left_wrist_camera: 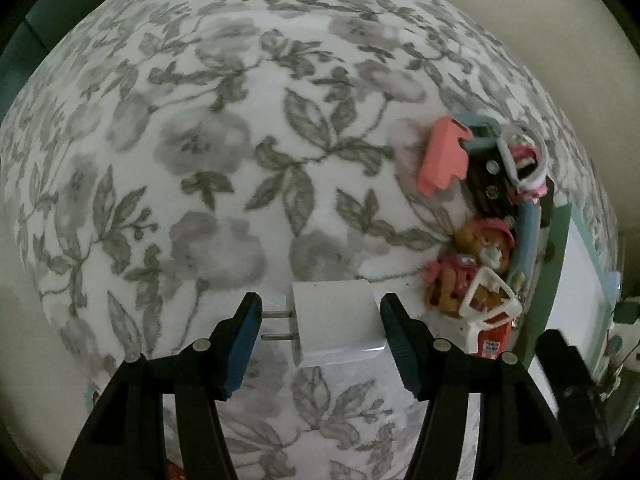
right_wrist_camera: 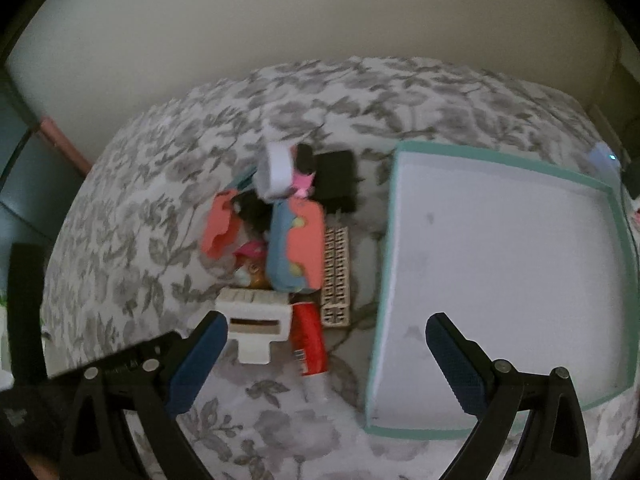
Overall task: Organize rigid objects
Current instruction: 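Grasp the white plug charger with the left gripper, then lift the white plug charger with the left gripper while the right gripper grasps the white clip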
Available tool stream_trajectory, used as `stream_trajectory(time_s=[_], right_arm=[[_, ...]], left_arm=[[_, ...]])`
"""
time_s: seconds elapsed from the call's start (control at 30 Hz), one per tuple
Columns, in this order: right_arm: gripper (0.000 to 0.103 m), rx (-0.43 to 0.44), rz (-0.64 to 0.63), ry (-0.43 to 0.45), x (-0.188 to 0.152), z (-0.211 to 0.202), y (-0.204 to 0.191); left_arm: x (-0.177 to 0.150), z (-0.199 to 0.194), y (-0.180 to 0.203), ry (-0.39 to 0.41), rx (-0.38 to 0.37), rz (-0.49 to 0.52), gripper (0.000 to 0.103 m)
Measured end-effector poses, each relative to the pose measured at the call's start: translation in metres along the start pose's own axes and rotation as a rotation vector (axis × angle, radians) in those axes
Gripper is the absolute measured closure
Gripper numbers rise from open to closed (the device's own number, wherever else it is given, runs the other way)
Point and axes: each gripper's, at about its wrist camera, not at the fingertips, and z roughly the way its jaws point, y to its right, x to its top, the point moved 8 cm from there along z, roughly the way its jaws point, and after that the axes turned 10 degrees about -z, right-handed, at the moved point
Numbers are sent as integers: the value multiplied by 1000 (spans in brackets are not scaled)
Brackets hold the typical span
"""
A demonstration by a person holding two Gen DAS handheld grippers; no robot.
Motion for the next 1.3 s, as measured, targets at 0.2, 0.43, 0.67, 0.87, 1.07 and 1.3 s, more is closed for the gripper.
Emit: stream_trajectory(time_s=[0.2, 0.43, 0.67, 0.87, 1.07, 1.3], right_arm=[[12, 64, -10, -26, -2, 14, -17], [27, 138, 13, -29, 5, 26, -32], [47, 120, -37, -48, 8, 40, -43], [49, 128, -30, -55, 8, 47, -45], [50, 149, -11, -55, 7, 47, -46], [50, 200, 31, 0, 19, 19, -43]], left_arm=[[0, -8, -54, 4, -13, -33, 40], [7, -7, -66, -14, -40, -46, 40], [10, -3, -66, -29, -48, -46, 40], [11, -1, -67, -26, -31, -51, 40], [11, -3, -68, -17, -40, -60, 40], [17, -23, -58, 55, -58, -21, 40]])
